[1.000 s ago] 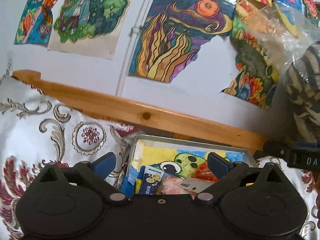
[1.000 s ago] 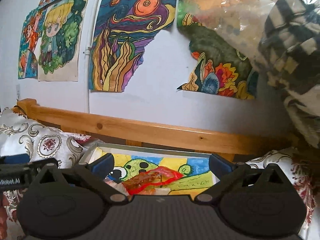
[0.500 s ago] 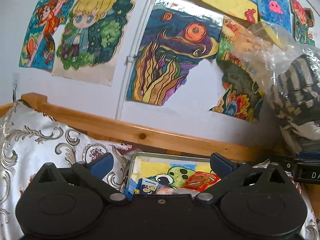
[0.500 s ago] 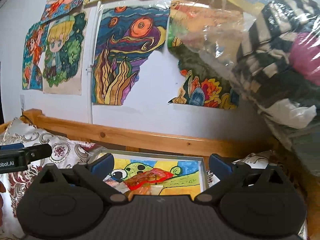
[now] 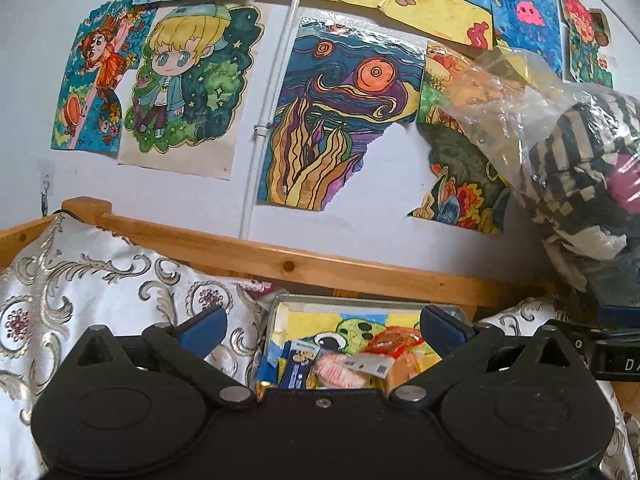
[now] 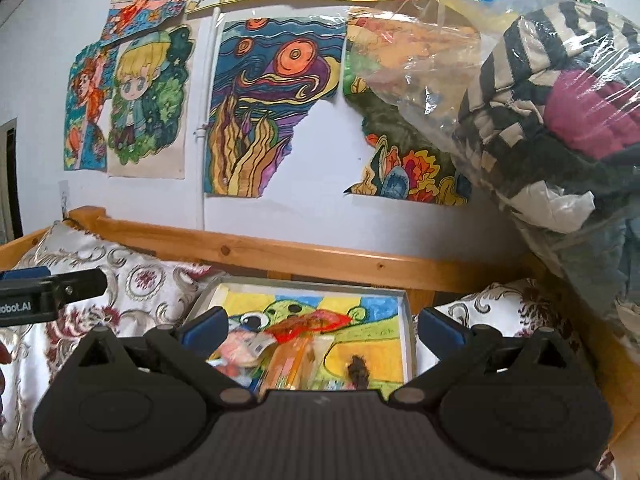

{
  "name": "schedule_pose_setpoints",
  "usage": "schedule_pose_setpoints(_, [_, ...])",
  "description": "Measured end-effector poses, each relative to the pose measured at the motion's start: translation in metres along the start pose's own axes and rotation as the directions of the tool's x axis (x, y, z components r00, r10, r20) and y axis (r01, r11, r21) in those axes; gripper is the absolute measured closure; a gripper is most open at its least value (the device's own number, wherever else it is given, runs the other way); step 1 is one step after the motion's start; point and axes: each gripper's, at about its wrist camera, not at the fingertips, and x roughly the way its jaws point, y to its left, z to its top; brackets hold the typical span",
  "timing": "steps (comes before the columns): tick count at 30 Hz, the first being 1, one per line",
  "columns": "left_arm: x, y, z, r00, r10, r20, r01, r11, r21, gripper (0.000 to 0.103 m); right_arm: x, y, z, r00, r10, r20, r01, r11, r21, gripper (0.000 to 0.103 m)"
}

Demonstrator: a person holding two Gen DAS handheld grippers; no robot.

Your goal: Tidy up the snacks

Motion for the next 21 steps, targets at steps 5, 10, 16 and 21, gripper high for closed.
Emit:
schedule_pose_setpoints(5, [-0.019,0.000,-0.008,1.000,0.000,-0.012,0.000,1.000,0.004,0.001,-0.021,0.004,-0.009,1.000,0.004,0.002,-0.004,1.000,0.001,0.000])
schedule_pose_setpoints(10, [-0.039,-0.001,-0.020,1.000,0.001,-0.025,0.000,1.000,0.023,0.001,-0.041,0.006,-0.019,1.000,-0.001,0.012,0.001,1.000,0.014,0.000])
schedule_pose_setpoints(16, [-0.062,-0.004,-0.034,0.999,0.000,-0.048,0.002,0.998,0.056,0.001,-0.060,0.007,-0.036,1.000,-0.011,0.013,0.010,0.998,0.056,0.000])
schedule_pose_setpoints(21, [-0.081,-0.001,-0.044,0.999,0.005,-0.054,-0.002,0.998,0.065,0.001,-0.075,0.010,-0.048,1.000,-0.015,0.005,0.015,0.998,0.063,0.000])
